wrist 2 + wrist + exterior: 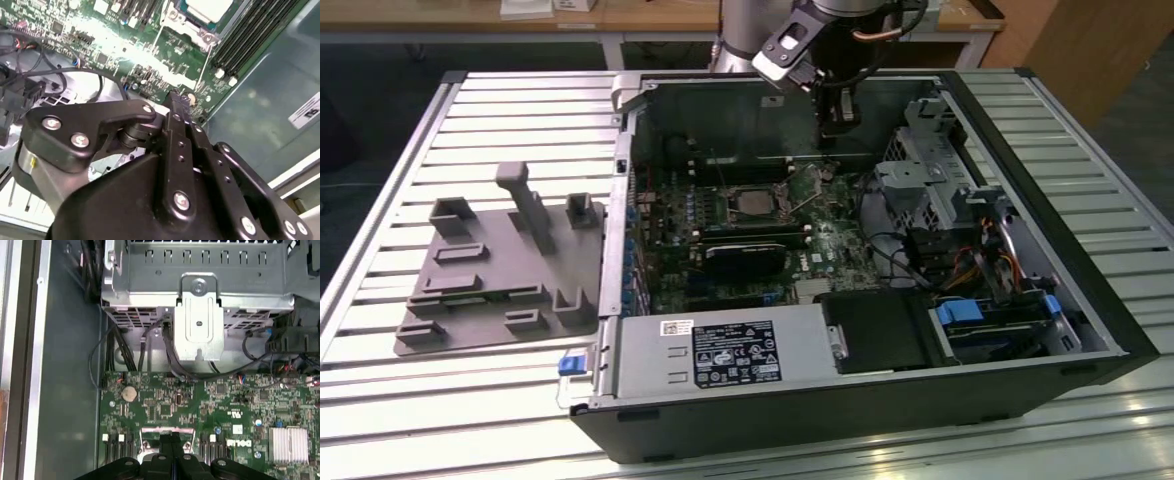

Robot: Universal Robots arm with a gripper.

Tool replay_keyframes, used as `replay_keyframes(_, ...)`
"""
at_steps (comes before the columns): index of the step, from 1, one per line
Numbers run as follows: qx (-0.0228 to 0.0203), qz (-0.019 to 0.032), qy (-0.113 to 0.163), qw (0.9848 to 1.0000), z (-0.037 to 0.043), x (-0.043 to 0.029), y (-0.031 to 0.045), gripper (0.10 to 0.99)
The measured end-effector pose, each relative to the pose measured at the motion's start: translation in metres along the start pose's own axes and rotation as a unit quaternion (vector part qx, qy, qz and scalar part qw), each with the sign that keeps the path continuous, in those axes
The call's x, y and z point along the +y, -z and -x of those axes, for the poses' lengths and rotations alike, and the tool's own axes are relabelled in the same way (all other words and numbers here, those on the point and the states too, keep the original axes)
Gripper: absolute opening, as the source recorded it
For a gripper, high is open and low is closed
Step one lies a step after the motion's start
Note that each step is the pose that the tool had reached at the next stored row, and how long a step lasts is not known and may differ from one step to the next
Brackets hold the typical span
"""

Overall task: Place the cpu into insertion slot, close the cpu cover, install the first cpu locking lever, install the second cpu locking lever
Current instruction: 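Close the cpu cover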

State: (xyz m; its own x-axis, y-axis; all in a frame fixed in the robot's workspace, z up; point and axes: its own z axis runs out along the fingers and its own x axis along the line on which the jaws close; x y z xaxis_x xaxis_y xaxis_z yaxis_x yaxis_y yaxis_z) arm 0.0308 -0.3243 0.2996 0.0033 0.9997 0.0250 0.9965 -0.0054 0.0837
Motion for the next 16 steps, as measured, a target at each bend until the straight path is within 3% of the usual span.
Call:
replay_keyframes(3, -0.0001, -0.0005, 0.000, 1.0000, 0.0000, 0.0048, -0.0004, 0.106)
replay_keyframes(16, -0.0003, -0.0014, -0.001, 1.0000, 0.0001, 0.0063, -0.0031, 0.106)
